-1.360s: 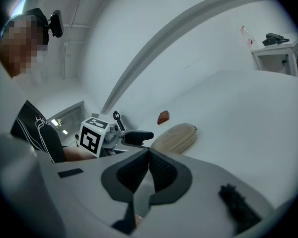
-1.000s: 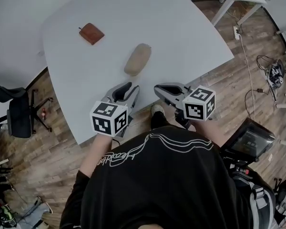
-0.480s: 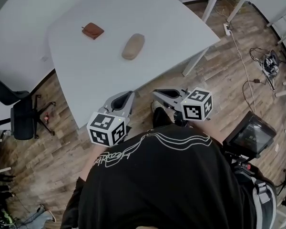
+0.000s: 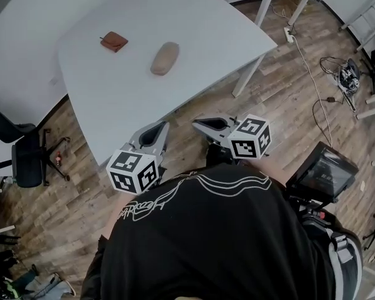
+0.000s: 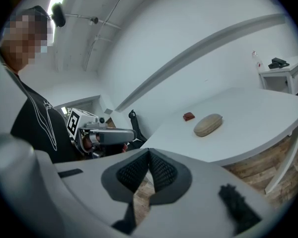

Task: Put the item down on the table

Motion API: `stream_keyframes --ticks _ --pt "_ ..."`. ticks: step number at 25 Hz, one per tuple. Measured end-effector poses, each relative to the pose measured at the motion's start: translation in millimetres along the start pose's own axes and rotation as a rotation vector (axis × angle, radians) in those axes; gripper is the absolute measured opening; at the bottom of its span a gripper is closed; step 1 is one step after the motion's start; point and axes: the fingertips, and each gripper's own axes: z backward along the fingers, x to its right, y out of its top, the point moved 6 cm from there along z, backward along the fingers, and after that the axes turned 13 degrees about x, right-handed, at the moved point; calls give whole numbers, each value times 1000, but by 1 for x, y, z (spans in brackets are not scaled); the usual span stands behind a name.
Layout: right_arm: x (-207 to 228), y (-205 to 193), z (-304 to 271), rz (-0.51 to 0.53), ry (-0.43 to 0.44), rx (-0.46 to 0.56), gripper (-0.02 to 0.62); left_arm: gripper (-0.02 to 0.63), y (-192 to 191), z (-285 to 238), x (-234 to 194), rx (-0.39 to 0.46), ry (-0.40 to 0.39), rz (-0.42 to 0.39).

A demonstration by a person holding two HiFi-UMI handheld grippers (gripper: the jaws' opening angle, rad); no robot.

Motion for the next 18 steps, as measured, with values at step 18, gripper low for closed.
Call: stream_keyframes --ticks 18 --pt "-7 -12 3 -1 -10 -33 8 6 -5 13 -10 19 28 48"
